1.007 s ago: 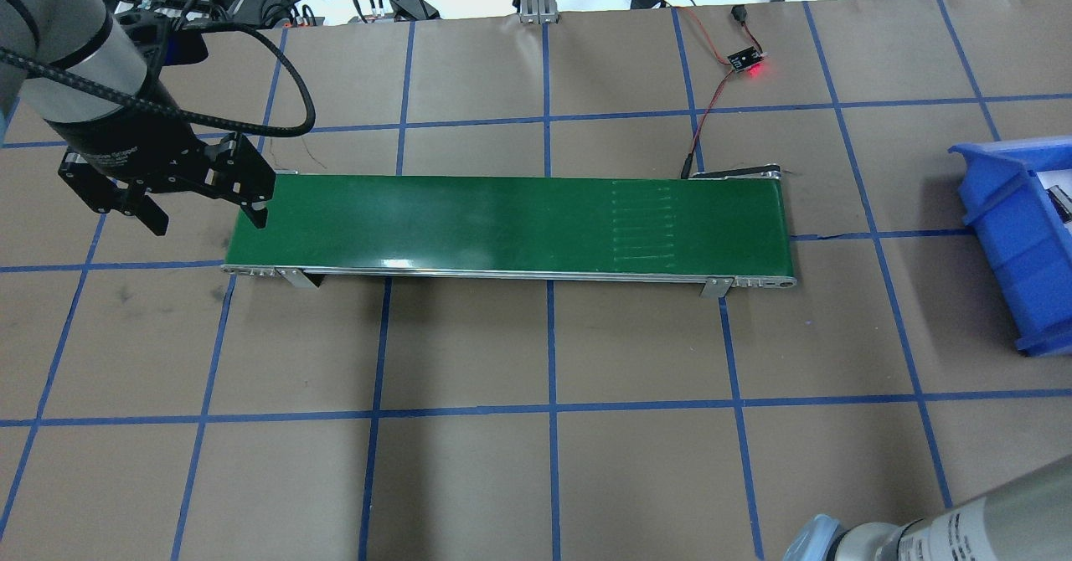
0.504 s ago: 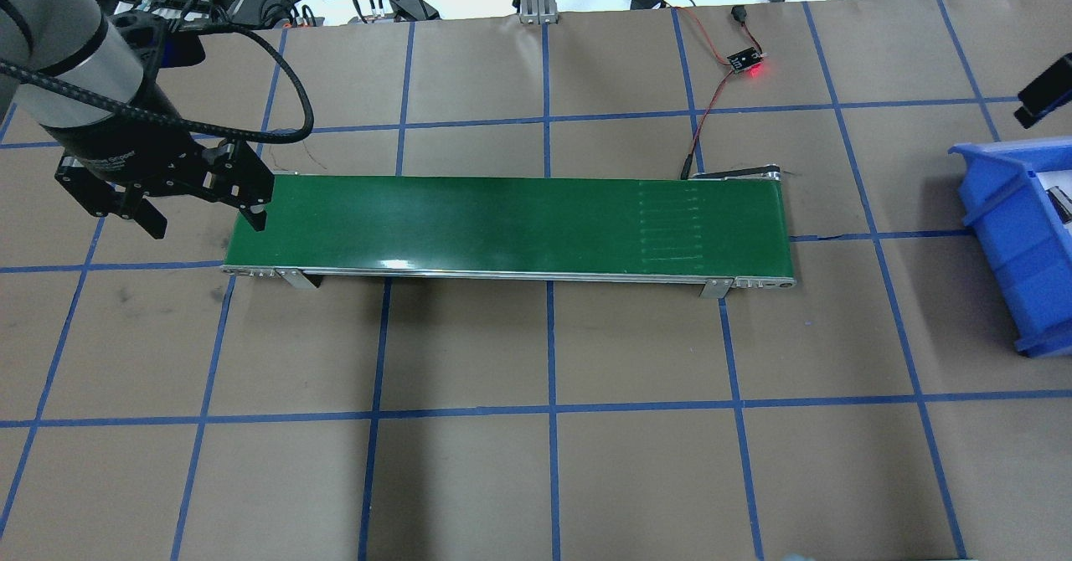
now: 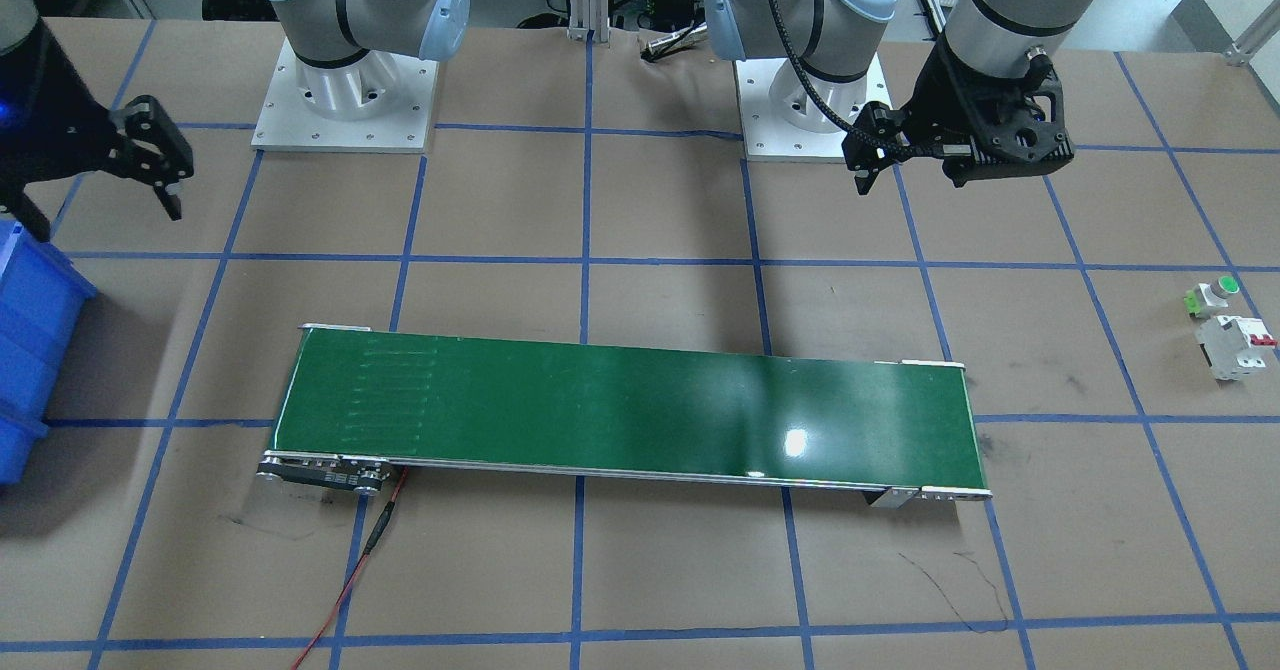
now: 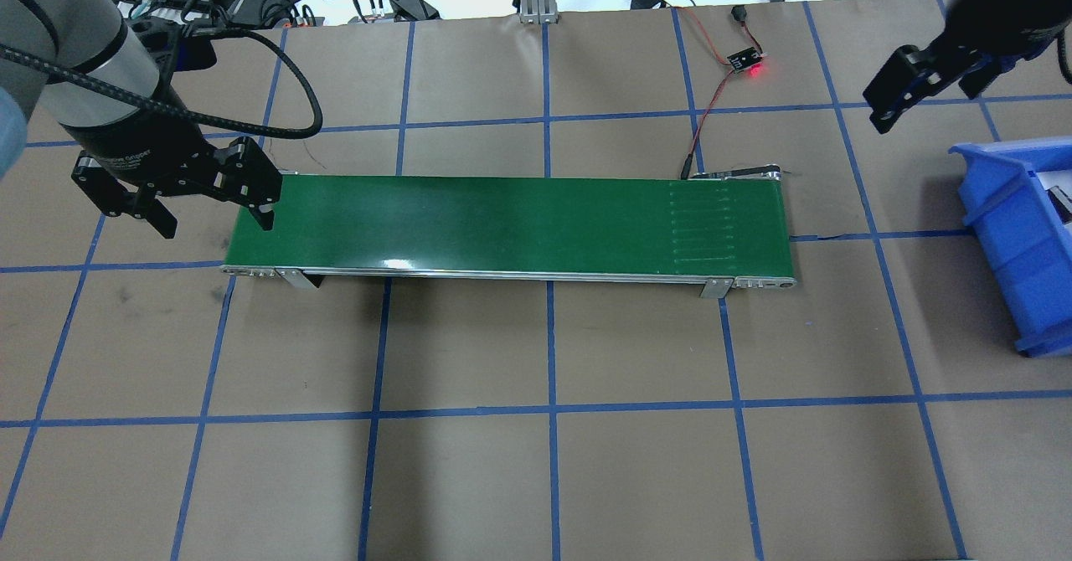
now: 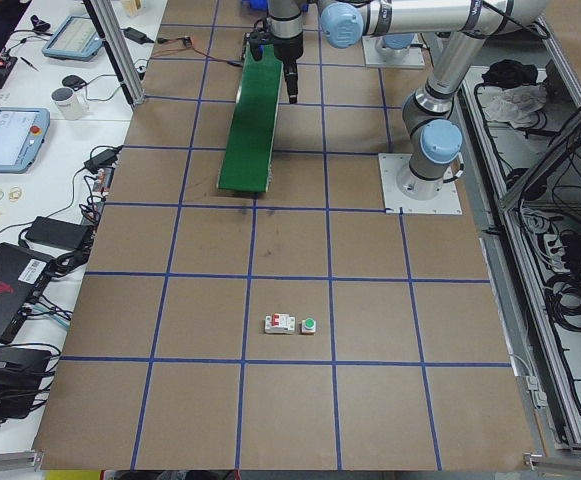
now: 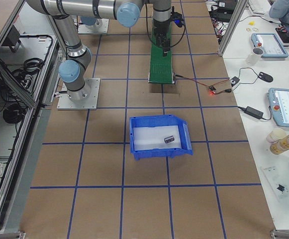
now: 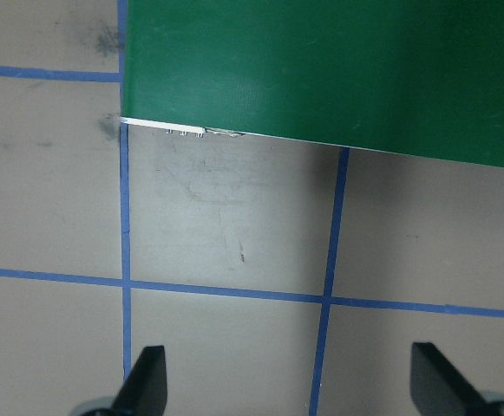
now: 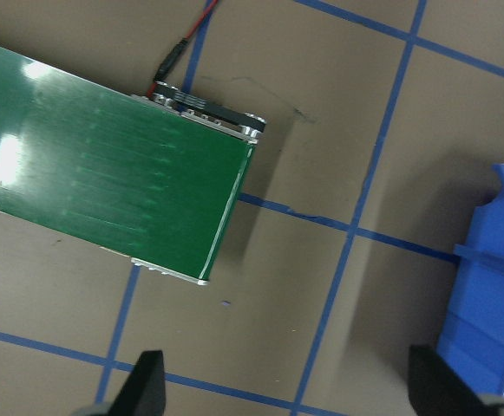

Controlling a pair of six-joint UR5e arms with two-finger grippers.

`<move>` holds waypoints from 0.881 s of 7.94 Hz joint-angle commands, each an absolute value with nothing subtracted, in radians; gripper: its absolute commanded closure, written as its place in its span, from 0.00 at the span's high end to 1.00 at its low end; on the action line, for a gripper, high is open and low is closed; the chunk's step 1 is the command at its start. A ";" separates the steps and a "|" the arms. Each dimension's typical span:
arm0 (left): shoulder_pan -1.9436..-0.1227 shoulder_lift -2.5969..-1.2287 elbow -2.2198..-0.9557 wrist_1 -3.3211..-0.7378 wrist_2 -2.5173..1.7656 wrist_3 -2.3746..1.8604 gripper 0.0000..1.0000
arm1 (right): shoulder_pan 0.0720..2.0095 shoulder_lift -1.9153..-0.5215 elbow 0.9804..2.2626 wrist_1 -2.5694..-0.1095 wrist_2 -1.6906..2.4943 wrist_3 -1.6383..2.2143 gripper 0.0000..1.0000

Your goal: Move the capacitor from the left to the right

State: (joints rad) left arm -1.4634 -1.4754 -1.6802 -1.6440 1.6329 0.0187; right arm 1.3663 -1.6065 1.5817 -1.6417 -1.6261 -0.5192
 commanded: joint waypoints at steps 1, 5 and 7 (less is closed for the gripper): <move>-1.463 -1.476 -1.680 -1.657 1.634 0.020 1.00 | 1.501 -1.628 1.578 -1.591 -1.624 -0.315 1.00; -1.463 -1.479 -1.678 -1.648 1.643 0.023 1.00 | 1.508 -1.628 1.577 -1.598 -1.637 -0.296 1.00; -1.462 -1.473 -1.669 -1.643 1.735 0.029 1.00 | 1.506 -1.628 1.577 -1.601 -1.638 -0.296 1.00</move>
